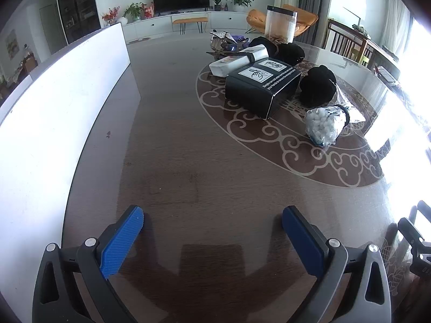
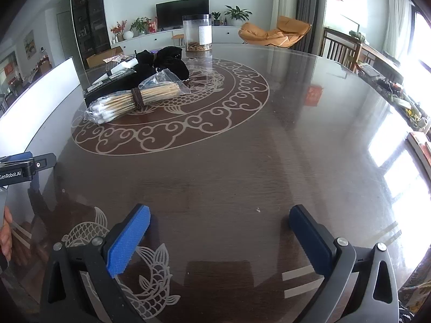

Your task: Organize objects

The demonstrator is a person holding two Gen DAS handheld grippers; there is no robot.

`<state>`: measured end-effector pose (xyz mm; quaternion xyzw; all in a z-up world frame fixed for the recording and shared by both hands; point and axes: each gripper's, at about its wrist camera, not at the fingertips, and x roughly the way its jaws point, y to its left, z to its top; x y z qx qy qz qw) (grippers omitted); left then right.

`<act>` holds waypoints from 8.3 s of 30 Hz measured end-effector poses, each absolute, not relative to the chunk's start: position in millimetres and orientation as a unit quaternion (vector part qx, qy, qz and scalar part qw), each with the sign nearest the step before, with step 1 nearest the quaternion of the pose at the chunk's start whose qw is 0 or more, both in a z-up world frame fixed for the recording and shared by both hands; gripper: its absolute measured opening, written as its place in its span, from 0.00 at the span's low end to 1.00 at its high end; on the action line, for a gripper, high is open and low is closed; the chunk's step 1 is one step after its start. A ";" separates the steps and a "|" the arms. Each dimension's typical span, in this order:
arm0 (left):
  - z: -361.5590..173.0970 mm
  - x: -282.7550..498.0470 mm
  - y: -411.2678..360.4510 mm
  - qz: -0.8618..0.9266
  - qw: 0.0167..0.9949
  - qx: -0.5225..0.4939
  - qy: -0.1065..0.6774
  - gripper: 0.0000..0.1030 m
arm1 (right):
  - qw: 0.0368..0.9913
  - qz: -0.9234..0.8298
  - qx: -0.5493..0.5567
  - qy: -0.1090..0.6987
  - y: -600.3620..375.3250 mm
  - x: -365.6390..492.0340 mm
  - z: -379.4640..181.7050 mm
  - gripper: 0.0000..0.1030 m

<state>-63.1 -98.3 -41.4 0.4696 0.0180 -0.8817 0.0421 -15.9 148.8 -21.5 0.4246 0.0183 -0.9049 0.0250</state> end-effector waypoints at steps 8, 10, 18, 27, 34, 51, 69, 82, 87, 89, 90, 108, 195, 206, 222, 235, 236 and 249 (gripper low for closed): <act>-41.3 -62.8 -98.5 -0.882 0.042 0.469 0.018 1.00 | 0.025 -0.905 0.424 0.018 148.8 -16.0 -21.5 1.00; -41.2 -62.7 -98.7 -0.882 0.042 0.469 0.018 1.00 | 0.025 -0.905 0.424 0.018 148.8 -16.1 -21.6 1.00; -41.5 -62.5 -98.6 -0.882 0.041 0.469 0.018 1.00 | 0.025 -0.905 0.424 0.018 148.7 -16.4 -21.9 1.00; -41.7 -62.2 -98.6 -0.882 0.041 0.469 0.018 1.00 | 0.025 -0.905 0.424 0.018 148.6 -16.7 -22.3 1.00; -41.8 -62.2 -98.7 -0.881 0.039 0.471 0.016 1.00 | 0.025 -0.905 0.424 0.018 148.5 -16.9 -22.6 1.00; -41.8 -59.0 -108.7 -0.883 0.003 0.470 -0.001 1.00 | 0.077 -0.872 0.476 -0.084 138.2 -59.2 -6.7 1.00; -42.8 -59.1 -108.6 -0.883 0.003 0.470 -0.001 1.00 | 0.046 -0.877 0.473 -0.069 87.1 -148.8 -7.4 0.30; -43.2 -59.1 -108.4 -0.883 0.004 0.470 0.000 1.00 | 0.008 -0.899 0.438 0.006 137.0 -68.3 -12.9 0.66; -43.2 -60.6 -107.6 -0.881 0.006 0.473 0.000 1.00 | 0.013 -0.898 0.440 0.016 130.8 -68.8 -16.1 0.79; -42.3 -70.8 -105.5 -0.874 0.001 0.486 -0.001 1.00 | 0.010 -0.897 0.443 0.009 134.2 -67.9 -17.5 0.81; -42.0 -79.7 -102.9 -0.869 -0.008 0.494 -0.006 1.00 | 0.009 -0.897 0.442 0.011 133.4 -67.7 -17.9 0.81; -21.4 -218.1 -46.8 -0.872 -0.092 0.479 -0.044 0.59 | 0.009 -0.897 0.442 0.013 131.8 -67.1 -18.6 0.83; 82.7 89.4 -373.3 -0.877 0.258 0.376 0.149 0.77 | 0.481 -0.749 0.454 0.035 -275.6 -11.6 104.2 0.64; 128.9 46.7 -165.0 -0.932 -0.036 0.348 0.094 1.00 | 0.206 -0.908 0.364 0.033 -39.6 -45.6 47.5 0.94; -27.2 -108.0 -63.7 -0.872 0.013 0.488 0.031 1.00 | 0.053 -0.886 0.460 0.036 90.1 -86.8 -36.3 1.00; -33.3 -107.0 -60.0 -0.889 0.030 0.457 0.013 1.00 | 0.048 -0.888 0.456 0.034 82.9 -83.0 -32.8 1.00; -32.7 -106.7 -60.3 -0.889 0.030 0.456 0.013 1.00 | 0.048 -0.888 0.456 0.034 82.9 -82.9 -32.7 1.00; -32.2 -106.2 -60.6 -0.889 0.030 0.456 0.013 1.00 | 0.048 -0.888 0.456 0.034 82.8 -84.1 -32.8 1.00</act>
